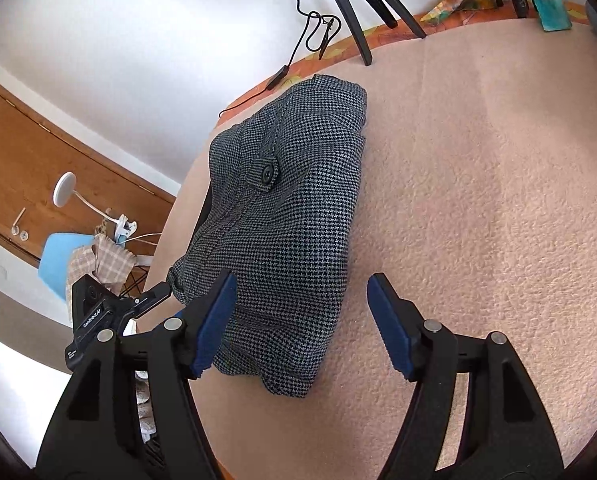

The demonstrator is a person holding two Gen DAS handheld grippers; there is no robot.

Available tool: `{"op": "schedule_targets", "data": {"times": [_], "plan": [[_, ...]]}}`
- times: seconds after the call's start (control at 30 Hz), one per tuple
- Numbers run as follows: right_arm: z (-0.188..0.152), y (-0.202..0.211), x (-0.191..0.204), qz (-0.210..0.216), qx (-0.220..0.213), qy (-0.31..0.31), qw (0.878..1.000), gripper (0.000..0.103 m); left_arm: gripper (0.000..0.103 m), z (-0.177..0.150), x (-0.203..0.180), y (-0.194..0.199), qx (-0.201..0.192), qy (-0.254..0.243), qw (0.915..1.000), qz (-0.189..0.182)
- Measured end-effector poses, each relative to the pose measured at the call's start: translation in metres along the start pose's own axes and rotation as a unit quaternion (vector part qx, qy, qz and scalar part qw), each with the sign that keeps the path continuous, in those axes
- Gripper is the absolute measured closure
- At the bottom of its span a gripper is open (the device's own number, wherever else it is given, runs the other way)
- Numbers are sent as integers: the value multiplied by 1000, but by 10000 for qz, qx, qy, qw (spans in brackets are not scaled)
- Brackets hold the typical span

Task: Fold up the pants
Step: 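Grasp the folded pants with both grippers and lift them off the bed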

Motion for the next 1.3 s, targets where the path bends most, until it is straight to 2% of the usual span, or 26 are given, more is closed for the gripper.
{"op": "schedule_targets", "data": {"times": [0.07,0.23,0.5,0.57,0.73,0.87,0.93,1.0,1.1,1.2,1.3], "plan": [[3,-4,-2,48,27,-64,10000,32,28,2,0,-1,-56,126,9998,-144],[16,-15,-8,124,127,-176,9997,32,28,8,1,-2,-225,388,9986,-280],[50,-57,-30,115,329,-484,9982,32,28,10,-14,-17,-448,-28,9989,123],[60,-62,-34,182,228,-540,9981,32,28,10,-17,-20,-495,-169,9985,178],[77,-75,-35,285,204,-659,9972,32,28,14,-18,-26,-555,-126,9983,98],[83,-86,-26,351,210,-587,9974,32,28,10,-22,-34,-334,-43,9993,-131],[84,-90,-22,285,205,-549,9979,37,32,8,-25,-36,-347,-160,9992,-96],[83,-90,-20,233,205,-509,9982,54,40,7,-25,-35,-391,-232,9989,-66],[84,-87,-14,180,135,-314,9993,72,49,7,-23,-32,-459,-290,9985,-80],[86,-80,-1,-23,2,73,10000,80,54,5,-26,-31,-527,-490,9974,-43],[88,-73,20,-328,-120,607,9975,82,57,1,-34,-30,-589,-780,9951,-142]]}}
Point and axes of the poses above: each gripper's, at about its wrist camera, not at the fingertips, and y roughly against the way its jaws point, x to its left, z to its top, the point moved 4 cm from there along -y, roughly the way its jaws point, and after that the axes turned 6 degrees about y, right-handed, at the moved point
